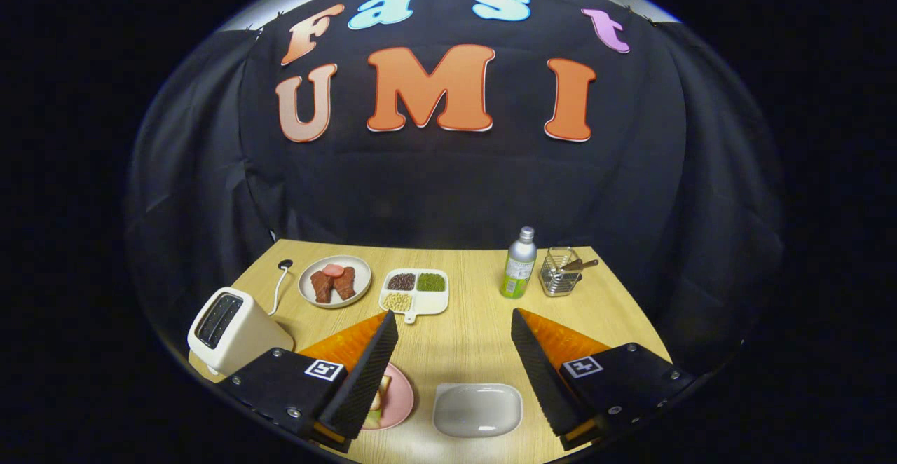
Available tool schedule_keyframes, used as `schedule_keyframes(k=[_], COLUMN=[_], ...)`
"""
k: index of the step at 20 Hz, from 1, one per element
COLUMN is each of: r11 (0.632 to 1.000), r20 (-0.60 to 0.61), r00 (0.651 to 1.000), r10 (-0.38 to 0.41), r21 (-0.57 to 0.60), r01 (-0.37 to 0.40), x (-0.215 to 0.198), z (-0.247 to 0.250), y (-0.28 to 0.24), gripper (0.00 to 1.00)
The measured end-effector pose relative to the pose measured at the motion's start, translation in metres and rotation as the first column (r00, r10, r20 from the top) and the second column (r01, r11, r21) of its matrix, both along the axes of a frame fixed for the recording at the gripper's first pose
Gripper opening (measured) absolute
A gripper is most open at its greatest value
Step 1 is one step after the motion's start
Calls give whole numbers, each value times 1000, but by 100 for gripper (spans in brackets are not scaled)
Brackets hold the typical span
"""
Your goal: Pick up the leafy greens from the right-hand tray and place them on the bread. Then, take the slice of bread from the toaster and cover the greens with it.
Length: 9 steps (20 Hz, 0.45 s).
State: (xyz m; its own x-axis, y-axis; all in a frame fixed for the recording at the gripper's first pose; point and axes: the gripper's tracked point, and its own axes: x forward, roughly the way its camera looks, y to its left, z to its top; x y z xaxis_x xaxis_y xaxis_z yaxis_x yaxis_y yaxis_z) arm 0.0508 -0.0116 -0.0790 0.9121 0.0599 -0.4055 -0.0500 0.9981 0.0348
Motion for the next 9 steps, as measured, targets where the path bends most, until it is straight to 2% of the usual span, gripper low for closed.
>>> schedule_keyframes(k=[9], r11=[998], r20=[137], r00=[988], r10=[-64], r21=[20], r01=[62], x=[5], z=[49], y=[-65], gripper=[98])
